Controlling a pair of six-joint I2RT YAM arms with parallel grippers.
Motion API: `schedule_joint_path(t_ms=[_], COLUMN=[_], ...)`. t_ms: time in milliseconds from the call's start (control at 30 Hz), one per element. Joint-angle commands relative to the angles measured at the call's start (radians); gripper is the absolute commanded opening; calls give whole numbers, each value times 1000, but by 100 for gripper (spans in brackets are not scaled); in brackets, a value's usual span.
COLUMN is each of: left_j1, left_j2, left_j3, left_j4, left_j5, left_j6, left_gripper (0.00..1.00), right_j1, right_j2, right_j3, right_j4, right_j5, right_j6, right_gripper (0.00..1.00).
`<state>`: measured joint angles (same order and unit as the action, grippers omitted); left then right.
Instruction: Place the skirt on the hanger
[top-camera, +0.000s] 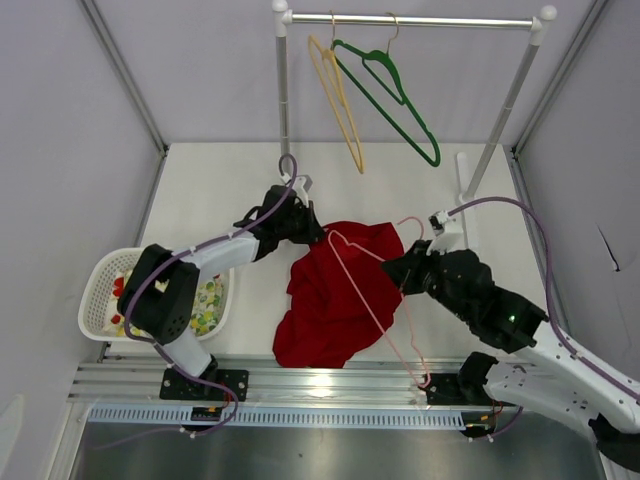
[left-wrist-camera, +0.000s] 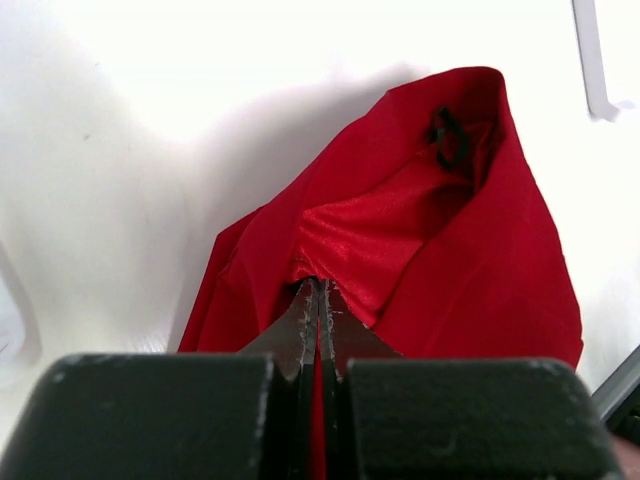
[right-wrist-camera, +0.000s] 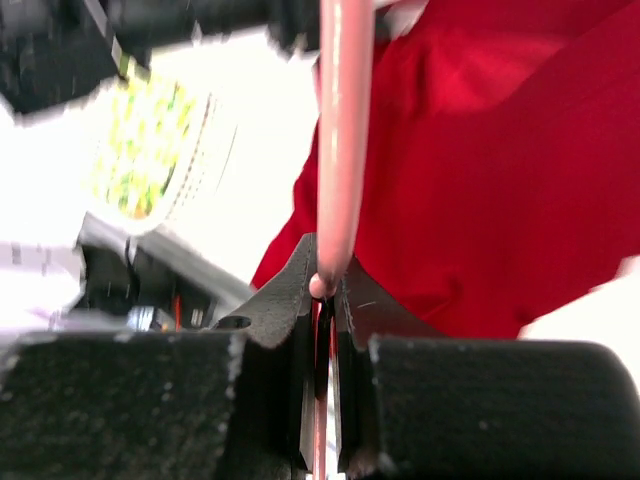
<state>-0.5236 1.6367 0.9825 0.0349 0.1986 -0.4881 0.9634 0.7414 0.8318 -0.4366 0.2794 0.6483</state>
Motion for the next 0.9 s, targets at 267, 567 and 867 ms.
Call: schedule_joint_path(t_ms=[267,567,867], left_j1=[8,8,-30], left_j2=[64,173,192], left_j3=[142,278,476], left_j4=[-36,-130,-211], left_j5=[53,55,120], left_j6=[69,111,141], left_gripper=[0,0,0], right_j1=[-345,-263,47], right_j2=[84,-20,9], right_j3=[-114,-223,-274], right_j4=[209,208,271], right_j5=[-393,-479,-313], right_j6=[-58,56,132], right_gripper=[0,0,0])
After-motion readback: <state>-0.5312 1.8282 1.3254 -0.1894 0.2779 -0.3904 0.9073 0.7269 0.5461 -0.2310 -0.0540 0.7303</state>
